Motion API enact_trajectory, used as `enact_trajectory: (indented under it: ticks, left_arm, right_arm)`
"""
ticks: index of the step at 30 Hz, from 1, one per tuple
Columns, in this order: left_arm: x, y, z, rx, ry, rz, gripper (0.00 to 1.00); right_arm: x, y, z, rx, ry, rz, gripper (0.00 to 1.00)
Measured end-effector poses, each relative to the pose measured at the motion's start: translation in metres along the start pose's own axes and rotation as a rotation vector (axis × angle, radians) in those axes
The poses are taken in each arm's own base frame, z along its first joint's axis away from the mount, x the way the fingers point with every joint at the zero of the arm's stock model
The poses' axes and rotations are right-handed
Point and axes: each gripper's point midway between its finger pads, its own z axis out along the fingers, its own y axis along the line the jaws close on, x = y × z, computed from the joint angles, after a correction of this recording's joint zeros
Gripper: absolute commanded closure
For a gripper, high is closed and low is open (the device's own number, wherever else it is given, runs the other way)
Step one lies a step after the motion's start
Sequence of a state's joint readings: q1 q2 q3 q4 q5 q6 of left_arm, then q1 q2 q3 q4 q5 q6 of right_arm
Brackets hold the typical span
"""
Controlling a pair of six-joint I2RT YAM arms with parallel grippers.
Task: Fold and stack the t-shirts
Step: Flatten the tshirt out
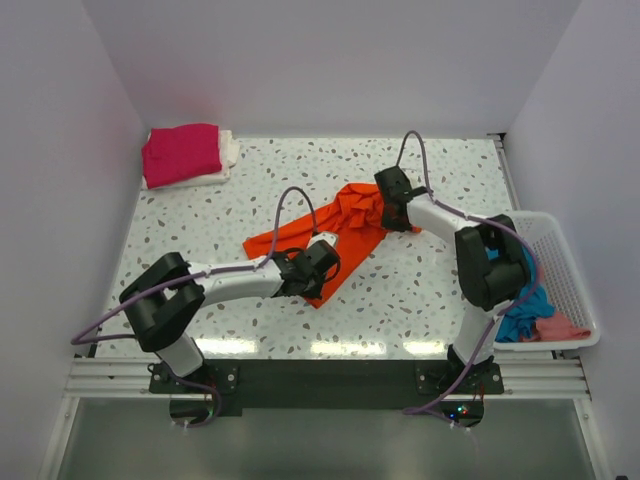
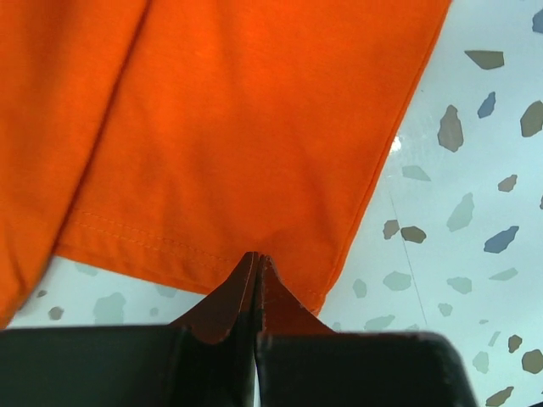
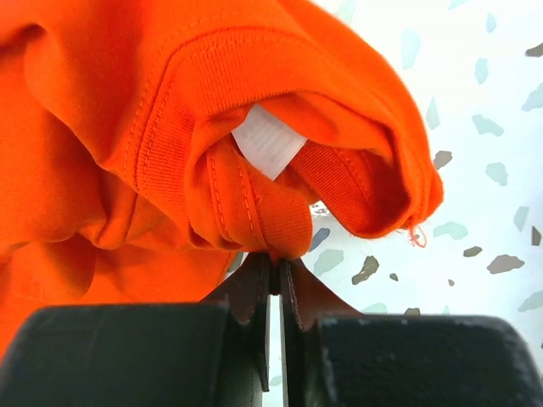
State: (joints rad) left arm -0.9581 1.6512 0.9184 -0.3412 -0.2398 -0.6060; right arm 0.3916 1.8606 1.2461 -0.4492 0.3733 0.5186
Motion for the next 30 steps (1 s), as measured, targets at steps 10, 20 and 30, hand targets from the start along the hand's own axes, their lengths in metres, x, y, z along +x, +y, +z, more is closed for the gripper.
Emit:
enact_trajectory:
  ticks: [10, 20, 30]
  left_arm:
    - [-0.061, 0.047, -0.053, -0.035, -0.164, -0.106, 0.84]
    - [-0.015, -0.016, -0.024, 0.08, -0.021, 0.116, 0.55]
    - [0.013, -0.021, -0.008, 0.039, 0.059, 0.206, 0.55]
  right_arm:
    - [-0.073, -0.011, -0.065, -0.073, -0.16, 0.101, 1.0]
    - [-0.085, 0.002, -0.074, -0.152, -0.163, 0.116, 1.0]
    - [-0.08, 0.006, -0.066, -0.157, -0.136, 0.108, 1.0]
